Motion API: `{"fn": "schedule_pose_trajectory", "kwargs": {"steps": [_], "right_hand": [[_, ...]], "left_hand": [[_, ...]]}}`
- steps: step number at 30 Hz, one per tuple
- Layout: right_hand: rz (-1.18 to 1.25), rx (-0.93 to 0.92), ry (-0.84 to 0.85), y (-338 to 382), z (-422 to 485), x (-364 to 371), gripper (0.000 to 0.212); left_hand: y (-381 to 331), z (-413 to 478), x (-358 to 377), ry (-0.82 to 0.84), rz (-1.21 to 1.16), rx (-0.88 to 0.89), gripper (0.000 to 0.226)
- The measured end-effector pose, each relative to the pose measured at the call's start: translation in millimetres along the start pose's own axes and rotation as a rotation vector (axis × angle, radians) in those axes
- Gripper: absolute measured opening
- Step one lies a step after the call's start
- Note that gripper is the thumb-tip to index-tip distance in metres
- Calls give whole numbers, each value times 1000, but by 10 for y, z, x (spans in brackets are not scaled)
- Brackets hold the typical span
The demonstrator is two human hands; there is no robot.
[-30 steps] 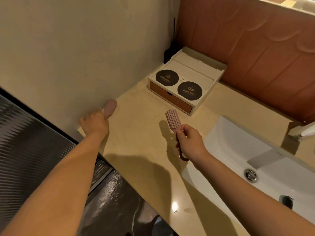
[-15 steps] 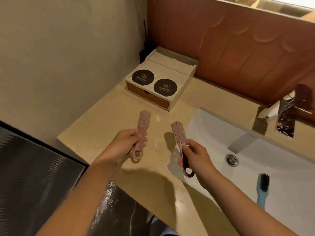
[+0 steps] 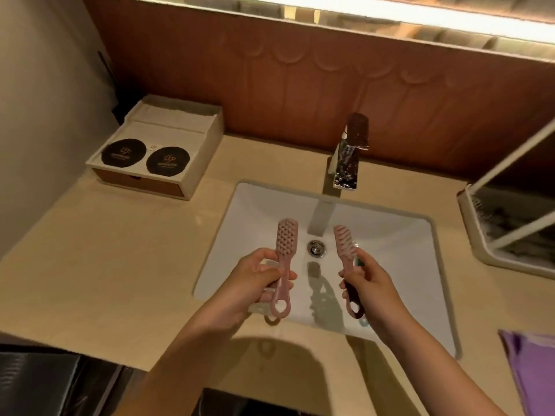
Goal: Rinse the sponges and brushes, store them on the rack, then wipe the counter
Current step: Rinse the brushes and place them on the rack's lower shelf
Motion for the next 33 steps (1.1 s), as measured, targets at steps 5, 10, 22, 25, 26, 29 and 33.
{"fn": "schedule_pose_trajectory", "kwargs": {"steps": [5,10,22,25,26,29,33], "right_hand": [[114,-22,-102,-33,-123,-654,35],[214,-21,-255,-174,-206,-1341,51],[529,76,-522,-536,-133,-2896,47],[496,66,-573,-542,47,-3293,50],[473,59,-592,-536,126,-3424,50],[351,47,-661,-481,364,-3798,47],[254,48,-729,-431,730,-4192,52]], "left_hand": [[-92,114,756,124,91,-35,11],[-147,227,1488,232,182,-77,12],[-278,593,2883,367,384,-119,17],[-357,713,3162,403,417,-119,21],[-383,750,3233,407,427,-118,23],[-445,850,3389,412,443,-107,26],[-446,1003,3502,407,417,-102,23]]}}
Point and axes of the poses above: each hand's wrist, its own z-axis towards the middle knuckle, its own x-axis out of the palm, y = z × x, the point moved 6 cm from there along z, towards the middle knuckle, and after that the axes turned 8 degrees about -x, right-handed, at the moved point
